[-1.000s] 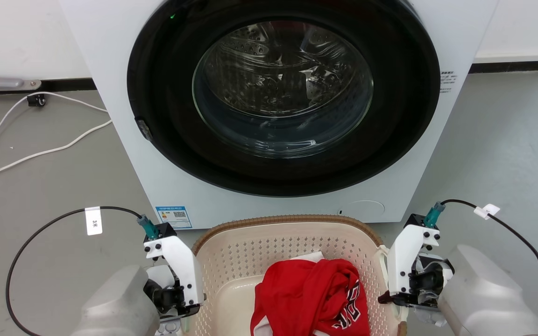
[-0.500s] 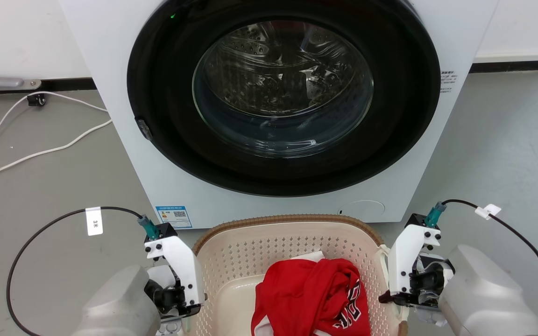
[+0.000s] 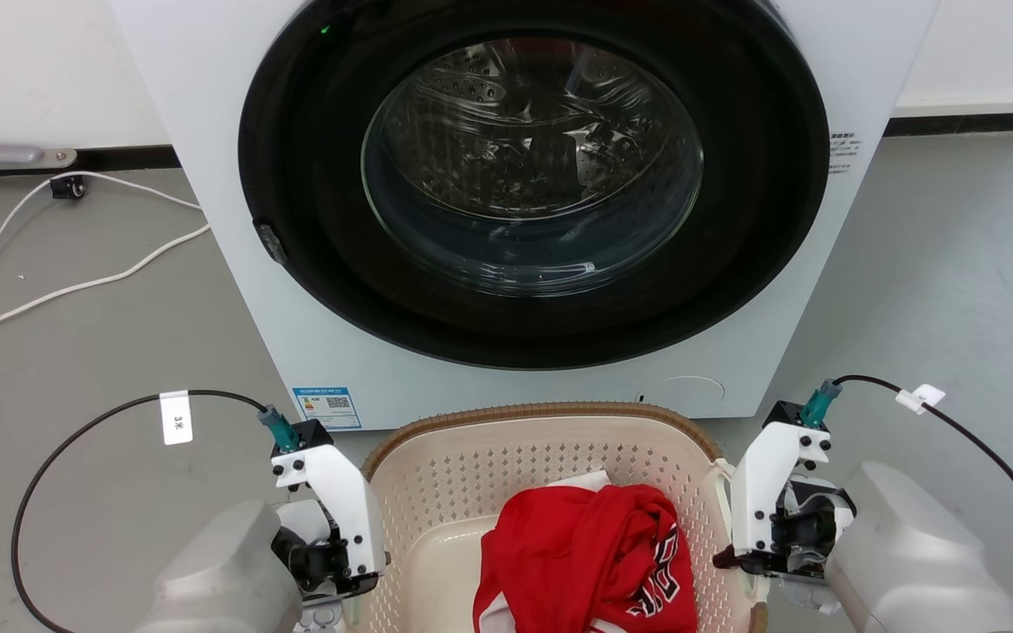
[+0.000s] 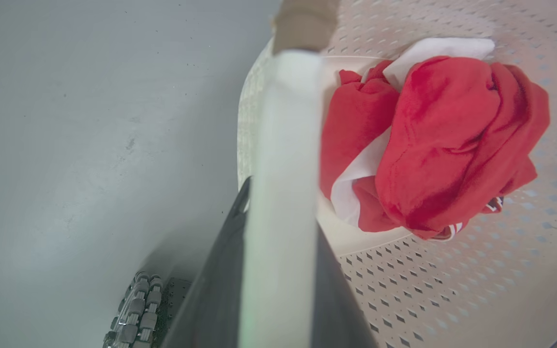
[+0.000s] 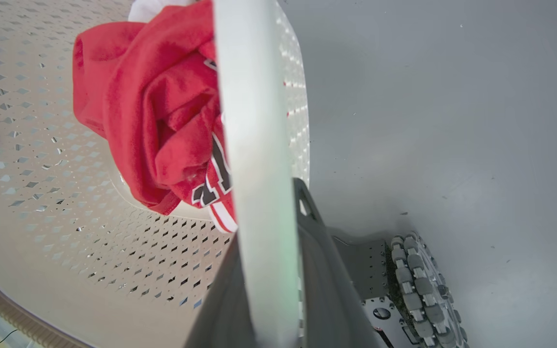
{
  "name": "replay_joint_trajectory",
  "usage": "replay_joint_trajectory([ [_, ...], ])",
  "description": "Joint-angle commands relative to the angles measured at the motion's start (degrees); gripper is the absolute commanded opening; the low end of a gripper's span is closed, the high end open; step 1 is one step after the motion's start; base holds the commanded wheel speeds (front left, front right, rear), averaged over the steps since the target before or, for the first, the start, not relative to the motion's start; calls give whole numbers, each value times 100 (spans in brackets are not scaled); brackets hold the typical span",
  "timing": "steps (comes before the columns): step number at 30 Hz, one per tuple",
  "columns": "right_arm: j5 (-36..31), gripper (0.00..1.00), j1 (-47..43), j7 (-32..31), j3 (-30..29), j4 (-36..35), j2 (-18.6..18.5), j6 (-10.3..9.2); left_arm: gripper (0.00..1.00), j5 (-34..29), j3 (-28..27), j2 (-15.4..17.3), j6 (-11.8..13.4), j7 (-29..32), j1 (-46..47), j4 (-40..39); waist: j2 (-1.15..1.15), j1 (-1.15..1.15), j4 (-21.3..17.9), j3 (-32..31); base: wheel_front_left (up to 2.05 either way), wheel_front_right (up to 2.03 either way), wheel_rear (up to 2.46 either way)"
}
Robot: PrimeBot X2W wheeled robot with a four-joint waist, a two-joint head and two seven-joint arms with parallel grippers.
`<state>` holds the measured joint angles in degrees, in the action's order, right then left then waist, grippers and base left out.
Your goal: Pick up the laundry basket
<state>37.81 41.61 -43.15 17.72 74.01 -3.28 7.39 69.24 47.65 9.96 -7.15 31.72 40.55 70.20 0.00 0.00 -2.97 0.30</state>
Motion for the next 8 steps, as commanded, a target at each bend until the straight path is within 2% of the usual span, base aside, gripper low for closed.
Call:
replay_joint_trajectory([
  [1, 28, 0, -18, 43, -45, -23, 62, 20, 0, 49, -3, -48, -60, -7, 23, -32, 0, 0, -1, 1, 0, 0, 0],
  [8, 10, 0, -49, 63, -65, -24, 64, 20, 0, 96, 24, -54, -60, -18, -15, -36, 0, 0, -11, -10, 0, 0, 0],
])
